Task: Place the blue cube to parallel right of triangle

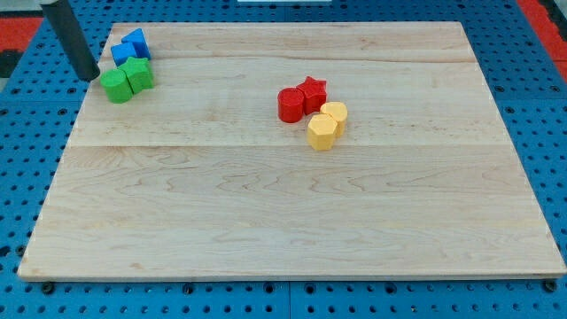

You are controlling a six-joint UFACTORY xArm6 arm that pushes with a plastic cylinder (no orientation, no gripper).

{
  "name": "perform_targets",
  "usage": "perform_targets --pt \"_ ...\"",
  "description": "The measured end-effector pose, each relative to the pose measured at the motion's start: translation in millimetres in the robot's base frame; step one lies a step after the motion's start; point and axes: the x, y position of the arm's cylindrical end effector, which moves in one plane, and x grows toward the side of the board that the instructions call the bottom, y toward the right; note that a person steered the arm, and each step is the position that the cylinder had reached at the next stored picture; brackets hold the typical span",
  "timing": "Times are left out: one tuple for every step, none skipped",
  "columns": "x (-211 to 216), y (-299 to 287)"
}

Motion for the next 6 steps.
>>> perform_targets --pt "-23 -1" --pt "-25 37" --pt "-22 72" --pt "-22 96" --pt "-32 126" --pt "-37 154"
